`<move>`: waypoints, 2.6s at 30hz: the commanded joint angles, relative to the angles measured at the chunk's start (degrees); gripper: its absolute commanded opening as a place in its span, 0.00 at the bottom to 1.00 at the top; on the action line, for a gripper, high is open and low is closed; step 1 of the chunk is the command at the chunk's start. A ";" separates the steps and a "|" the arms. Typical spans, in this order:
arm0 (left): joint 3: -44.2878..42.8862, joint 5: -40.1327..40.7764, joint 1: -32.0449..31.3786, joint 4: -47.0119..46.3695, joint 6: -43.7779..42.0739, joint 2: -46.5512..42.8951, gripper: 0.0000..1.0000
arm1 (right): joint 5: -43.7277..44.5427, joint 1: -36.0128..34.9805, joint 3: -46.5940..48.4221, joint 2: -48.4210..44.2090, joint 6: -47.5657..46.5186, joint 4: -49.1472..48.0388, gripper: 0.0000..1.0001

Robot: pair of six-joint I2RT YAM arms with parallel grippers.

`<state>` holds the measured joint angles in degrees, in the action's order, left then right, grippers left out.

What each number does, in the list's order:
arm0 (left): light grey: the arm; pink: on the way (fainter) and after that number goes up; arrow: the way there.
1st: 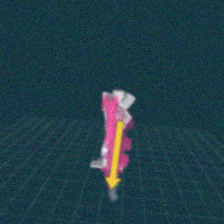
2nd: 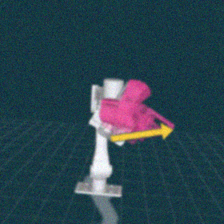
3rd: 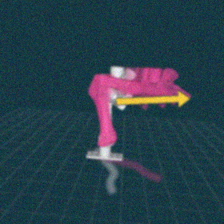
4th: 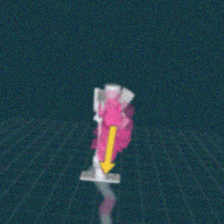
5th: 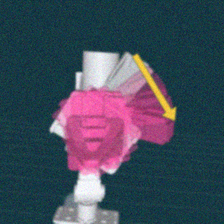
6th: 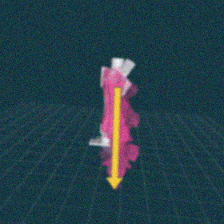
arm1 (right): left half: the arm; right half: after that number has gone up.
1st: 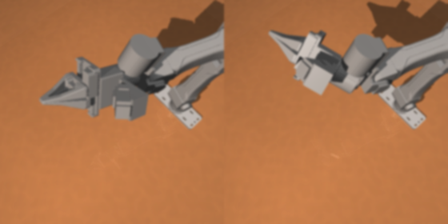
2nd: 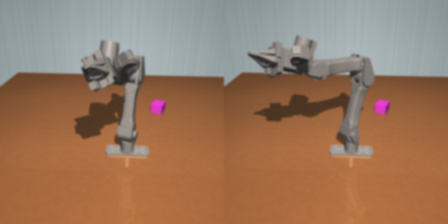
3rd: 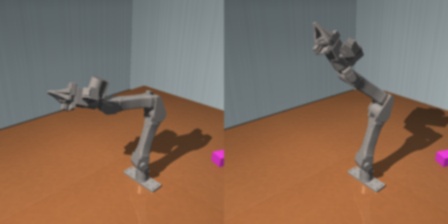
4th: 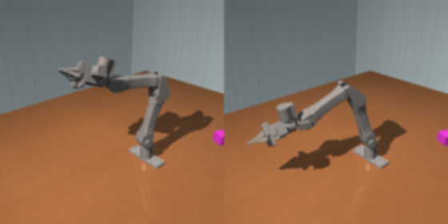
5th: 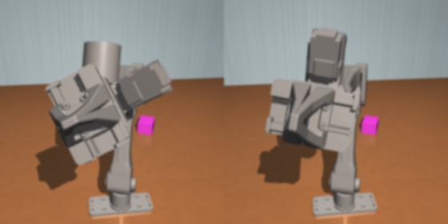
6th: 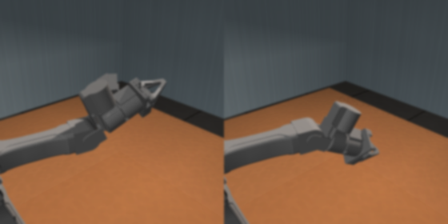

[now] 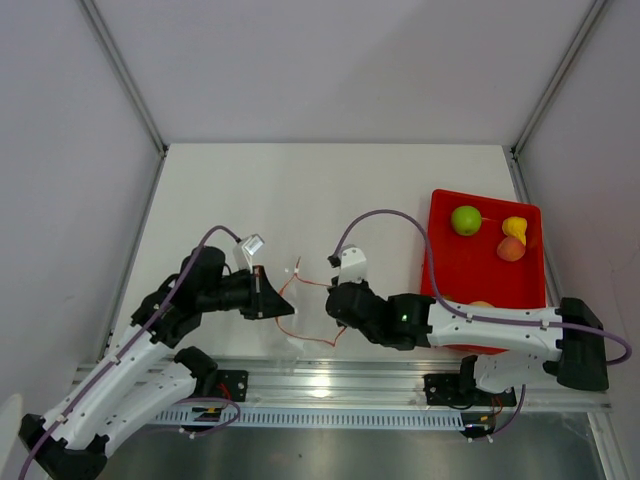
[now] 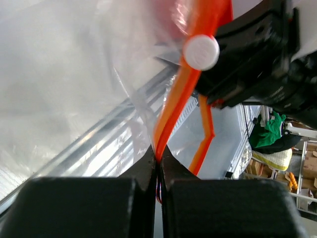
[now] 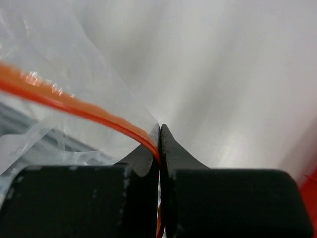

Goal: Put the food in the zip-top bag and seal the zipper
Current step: Open the zipper of the food storage bag, then pick up the fake fruit from the bin.

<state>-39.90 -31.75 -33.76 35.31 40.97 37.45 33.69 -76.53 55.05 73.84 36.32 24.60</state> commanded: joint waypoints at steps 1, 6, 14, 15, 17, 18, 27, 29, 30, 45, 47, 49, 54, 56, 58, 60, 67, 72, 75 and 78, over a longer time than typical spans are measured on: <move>-2.20 -0.77 -0.43 0.38 -0.37 -0.27 0.01 | 16.47 0.77 2.96 -3.53 5.08 12.29 0.00; -1.06 -4.11 -0.43 -1.65 0.34 0.43 0.01 | 18.43 1.56 1.21 -3.88 6.66 15.39 0.00; -0.27 -4.02 -0.43 -2.52 0.95 1.92 0.01 | 11.76 1.91 -1.52 -4.23 2.11 8.81 0.04; 0.08 -4.29 -0.34 -3.66 1.56 2.27 0.01 | 9.31 1.83 -1.52 -4.32 1.22 6.28 0.08; -0.26 -4.29 -0.34 -3.93 1.83 2.89 0.01 | 6.58 1.91 -1.43 -4.50 -1.58 3.71 0.30; -0.27 -4.03 -0.34 -3.93 1.92 3.15 0.01 | 3.86 1.91 -1.35 -4.50 -2.47 2.57 0.38; -0.70 3.09 -0.34 -3.32 2.98 5.79 0.01 | -0.29 -0.20 5.59 -6.43 -7.75 1.24 0.79; -0.88 3.79 -0.34 -3.05 2.62 6.14 0.01 | -0.29 -0.02 6.73 -8.70 -8.19 0.72 0.81; -0.97 4.15 -0.34 -2.88 2.19 6.14 0.01 | -0.29 0.15 6.91 -9.50 -8.36 0.71 0.82; 0.17 4.85 -0.34 -1.39 1.13 4.74 0.01 | 10.03 23.02 6.57 -17.33 4.03 19.00 0.99; 1.13 4.76 -0.34 -1.73 1.30 4.30 0.01 | 6.05 30.18 5.69 -16.19 2.54 18.47 0.99; 1.93 4.41 -0.34 -2.79 1.74 4.21 0.01 | 3.49 40.20 5.95 -14.01 3.84 20.56 0.99; 3.07 2.92 -0.26 -4.37 2.27 4.82 0.01 | 6.47 51.47 7.44 -10.48 17.25 29.52 0.99; 3.07 2.83 -0.34 -4.37 2.10 4.82 0.00 | 8.67 53.15 7.18 -9.69 22.72 34.95 0.99; 3.25 2.66 -0.34 -4.46 2.01 4.91 0.00 | 9.72 54.11 6.39 -9.25 30.45 38.75 0.99; 3.16 2.31 -0.34 -4.64 1.83 5.26 0.01 | 10.34 54.38 4.82 -8.89 35.90 44.38 0.99; 3.86 0.99 -0.34 -6.65 2.18 6.84 0.00 | 10.08 55.79 -2.92 -11.79 51.30 51.95 0.99; 3.78 -0.24 -0.34 -7.98 2.19 9.21 0.01 | 10.95 61.14 -4.77 -10.56 50.35 50.13 0.99; 4.13 -0.33 -0.34 -8.32 2.18 9.66 0.01 | 9.56 66.15 -6.70 -9.51 44.82 44.68 0.99; 4.30 -0.51 -0.34 -8.77 2.36 9.92 0.00 | 8.24 69.49 -8.90 -9.24 39.55 38.80 0.99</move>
<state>-36.29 -30.61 -33.91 28.73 43.07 47.27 41.06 -9.67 47.48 64.27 79.70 69.69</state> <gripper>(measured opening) 0.004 0.991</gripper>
